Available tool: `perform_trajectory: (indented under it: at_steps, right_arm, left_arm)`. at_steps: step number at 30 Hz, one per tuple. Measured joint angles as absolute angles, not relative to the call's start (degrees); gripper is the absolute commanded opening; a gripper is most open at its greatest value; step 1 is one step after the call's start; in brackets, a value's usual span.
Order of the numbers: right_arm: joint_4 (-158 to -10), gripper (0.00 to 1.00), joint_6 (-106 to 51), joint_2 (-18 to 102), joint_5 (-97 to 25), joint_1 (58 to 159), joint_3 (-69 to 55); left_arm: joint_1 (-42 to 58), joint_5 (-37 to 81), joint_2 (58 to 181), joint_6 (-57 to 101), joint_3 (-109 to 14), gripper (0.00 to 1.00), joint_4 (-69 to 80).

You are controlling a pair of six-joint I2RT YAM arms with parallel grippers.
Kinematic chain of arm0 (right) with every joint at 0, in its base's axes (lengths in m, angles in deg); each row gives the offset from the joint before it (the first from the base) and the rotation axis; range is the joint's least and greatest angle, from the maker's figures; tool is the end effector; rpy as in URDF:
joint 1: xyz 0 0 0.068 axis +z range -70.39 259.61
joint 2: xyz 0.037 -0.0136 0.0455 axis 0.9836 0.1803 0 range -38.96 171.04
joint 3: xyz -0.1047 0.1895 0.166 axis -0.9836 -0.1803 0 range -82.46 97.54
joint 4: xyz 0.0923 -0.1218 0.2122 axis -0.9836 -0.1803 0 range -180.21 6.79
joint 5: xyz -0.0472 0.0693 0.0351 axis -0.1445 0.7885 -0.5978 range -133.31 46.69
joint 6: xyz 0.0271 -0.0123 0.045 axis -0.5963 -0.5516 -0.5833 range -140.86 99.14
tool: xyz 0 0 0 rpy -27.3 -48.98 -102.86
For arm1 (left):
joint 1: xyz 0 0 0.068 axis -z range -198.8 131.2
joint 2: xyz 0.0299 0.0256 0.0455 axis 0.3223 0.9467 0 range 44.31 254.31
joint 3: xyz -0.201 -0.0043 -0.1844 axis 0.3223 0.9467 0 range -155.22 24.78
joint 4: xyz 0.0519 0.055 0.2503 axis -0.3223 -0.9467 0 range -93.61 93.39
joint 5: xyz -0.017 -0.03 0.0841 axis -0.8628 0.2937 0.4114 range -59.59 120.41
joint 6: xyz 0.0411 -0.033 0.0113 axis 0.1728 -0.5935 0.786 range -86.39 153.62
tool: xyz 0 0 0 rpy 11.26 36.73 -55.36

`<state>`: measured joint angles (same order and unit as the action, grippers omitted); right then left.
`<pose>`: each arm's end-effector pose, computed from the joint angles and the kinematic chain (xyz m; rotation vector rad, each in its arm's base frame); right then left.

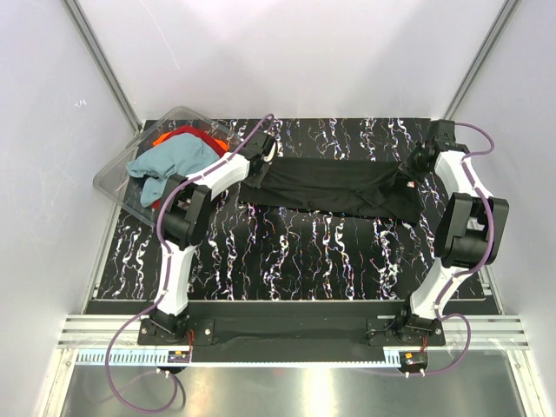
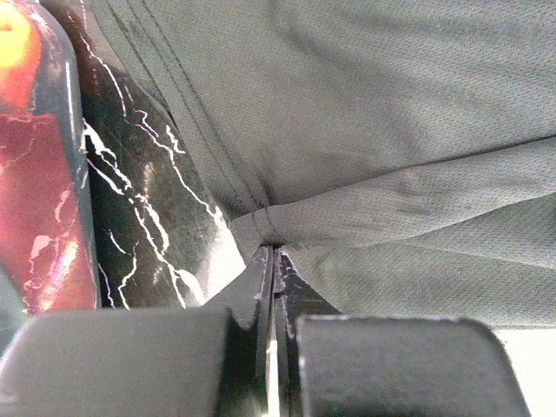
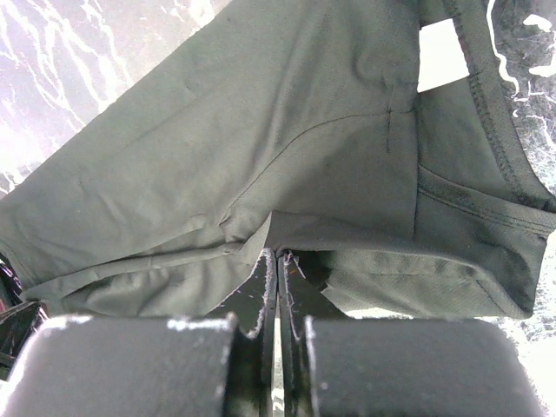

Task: Fold and stack the t-shirts
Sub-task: Fold the tshirt

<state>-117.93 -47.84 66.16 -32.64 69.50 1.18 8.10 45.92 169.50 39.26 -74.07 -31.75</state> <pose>0.3945 -0.0636 0.2439 0.7462 2.4529 0.3511 0.4235 -0.2042 0.1791 0.6412 2.5170 0.2257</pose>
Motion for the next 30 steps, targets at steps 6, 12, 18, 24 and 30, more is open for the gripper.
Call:
perform_trajectory:
  at_steps: [6,12,18,24,30]
  right_arm:
    - [-117.76,0.0,-47.82,65.68,-32.29,69.5,0.26]
    - [-117.74,0.0,-47.79,65.68,-31.7,69.5,-0.22]
    - [-117.74,0.0,-47.82,65.68,-31.65,69.5,-0.22]
    - [-117.74,0.0,-47.79,65.68,-31.65,69.5,-0.22]
    - [-117.74,0.0,-47.75,65.68,-31.65,69.5,-0.22]
  left_arm:
    - [8.1,44.5,168.17,40.71,-72.5,0.35,-31.51]
    - [8.1,42.44,168.12,43.57,-72.34,0.39,-31.42]
    - [8.1,41.37,168.19,46.11,-72.39,0.4,-31.38]
    - [8.1,41.37,169.94,47.79,-74.36,0.39,-31.14]
    - [8.1,41.15,171.56,48.44,-74.62,0.32,-31.03]
